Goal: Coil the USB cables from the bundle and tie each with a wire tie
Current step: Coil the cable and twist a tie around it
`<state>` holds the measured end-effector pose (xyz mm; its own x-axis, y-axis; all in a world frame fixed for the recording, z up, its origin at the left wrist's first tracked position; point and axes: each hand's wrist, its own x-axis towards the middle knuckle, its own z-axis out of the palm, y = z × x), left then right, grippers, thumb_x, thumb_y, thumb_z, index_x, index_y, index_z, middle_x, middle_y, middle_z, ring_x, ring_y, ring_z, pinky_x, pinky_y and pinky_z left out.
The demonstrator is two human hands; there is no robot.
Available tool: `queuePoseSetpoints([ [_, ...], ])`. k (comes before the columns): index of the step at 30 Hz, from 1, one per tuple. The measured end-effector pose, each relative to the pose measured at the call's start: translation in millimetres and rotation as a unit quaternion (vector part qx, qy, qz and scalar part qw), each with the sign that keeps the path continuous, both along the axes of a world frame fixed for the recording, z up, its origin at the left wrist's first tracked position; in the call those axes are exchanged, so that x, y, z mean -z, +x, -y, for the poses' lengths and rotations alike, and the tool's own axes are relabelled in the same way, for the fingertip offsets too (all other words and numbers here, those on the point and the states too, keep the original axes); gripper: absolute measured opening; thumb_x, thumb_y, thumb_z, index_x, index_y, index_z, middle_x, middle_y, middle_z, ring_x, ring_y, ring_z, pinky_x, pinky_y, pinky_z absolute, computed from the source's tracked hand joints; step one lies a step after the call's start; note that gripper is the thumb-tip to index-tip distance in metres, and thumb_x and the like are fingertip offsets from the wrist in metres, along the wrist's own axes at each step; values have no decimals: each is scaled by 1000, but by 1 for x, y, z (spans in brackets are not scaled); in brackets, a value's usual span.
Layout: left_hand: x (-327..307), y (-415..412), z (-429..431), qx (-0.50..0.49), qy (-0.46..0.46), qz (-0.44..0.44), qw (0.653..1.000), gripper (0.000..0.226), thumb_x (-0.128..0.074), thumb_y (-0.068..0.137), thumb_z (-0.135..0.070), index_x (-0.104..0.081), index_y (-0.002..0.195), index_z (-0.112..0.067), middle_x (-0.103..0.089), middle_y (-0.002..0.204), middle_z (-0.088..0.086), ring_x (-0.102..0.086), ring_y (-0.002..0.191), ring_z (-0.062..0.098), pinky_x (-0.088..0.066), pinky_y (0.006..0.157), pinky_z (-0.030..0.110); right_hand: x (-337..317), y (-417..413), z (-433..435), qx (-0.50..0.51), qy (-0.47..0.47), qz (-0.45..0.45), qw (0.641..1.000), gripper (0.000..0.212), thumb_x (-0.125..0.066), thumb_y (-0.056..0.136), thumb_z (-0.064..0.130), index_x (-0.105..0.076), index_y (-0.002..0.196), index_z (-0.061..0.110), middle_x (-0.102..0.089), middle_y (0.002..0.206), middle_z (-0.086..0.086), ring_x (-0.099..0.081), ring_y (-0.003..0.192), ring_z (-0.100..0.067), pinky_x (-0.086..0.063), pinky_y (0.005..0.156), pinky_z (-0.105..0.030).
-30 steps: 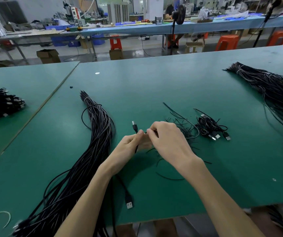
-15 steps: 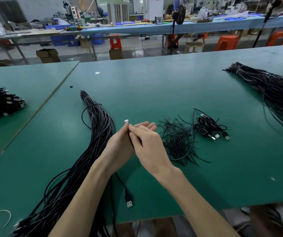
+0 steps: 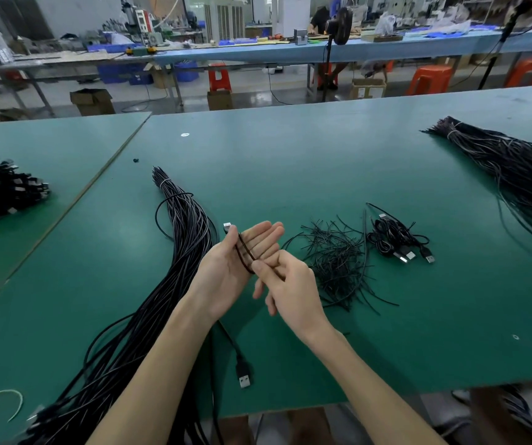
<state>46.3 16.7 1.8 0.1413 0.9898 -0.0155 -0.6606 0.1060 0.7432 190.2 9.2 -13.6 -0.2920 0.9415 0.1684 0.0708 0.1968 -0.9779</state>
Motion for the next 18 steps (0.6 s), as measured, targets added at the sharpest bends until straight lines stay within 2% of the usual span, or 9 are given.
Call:
queuePoseSetpoints([
  [3, 0, 0, 1, -38, 5, 0, 999, 57, -27, 111, -41, -54, 135, 3, -65, 137, 17, -63, 127, 23, -56, 95, 29, 4, 6, -3, -19, -27, 7, 999, 32, -64, 102, 30, -60, 84, 5, -69, 61, -8, -42, 35, -15, -37, 40, -24],
  [5, 1, -1, 0, -67, -15, 12, 998, 51, -34, 109, -41, -63, 122, 0, -74, 120, 14, -74, 105, 18, -60, 83, 28, 7, 8, -4, -36, -28, 22, 999, 33, -63, 103, 33, -63, 83, 7, -68, 57, -7, -41, 36, -12, -35, 41, -20],
  [7, 1, -2, 0, -74, -25, 14, 997, 50, -39, 108, -41, -75, 102, -6, -78, 100, 7, -75, 80, 15, -60, 72, 26, 7, 10, -6, -53, -18, 36, 998, 33, -61, 103, 36, -66, 81, 13, -66, 56, -5, -45, 39, -9, -37, 44, -17],
  [9, -1, -2, 2, -63, -26, 17, 998, 51, -42, 105, -45, -78, 87, -13, -73, 83, -1, -66, 64, 10, -58, 66, 24, 7, 10, -7, -65, -8, 52, 996, 34, -60, 103, 39, -67, 79, 16, -66, 56, -3, -48, 43, -7, -39, 49, -16],
  [12, -4, -3, 4, -40, -19, 27, 999, 44, -46, 102, -51, -65, 80, -18, -50, 64, -9, -41, 46, 4, -44, 54, 19, 5, 11, -10, -95, -1, 95, 991, 35, -58, 104, 39, -70, 79, 18, -66, 57, 0, -49, 48, -6, -41, 56, -19],
  [15, -5, -7, 6, -22, 1, 43, 999, 47, -39, 108, -50, -52, 74, -20, -34, 56, -11, -20, 41, 7, -30, 48, 21, -1, 15, -13, -135, 4, 170, 976, 35, -57, 105, 38, -72, 77, 23, -65, 56, 3, -49, 49, -2, -41, 59, -19],
  [18, -5, -14, 8, 22, 4, 52, 998, 49, -37, 110, -46, -46, 69, -22, -31, 53, -11, -14, 43, 7, -24, 46, 24, -15, 23, -20, -161, -4, 222, 962, 35, -60, 103, 38, -73, 73, 24, -65, 56, 7, -51, 48, 1, -38, 54, -10],
])
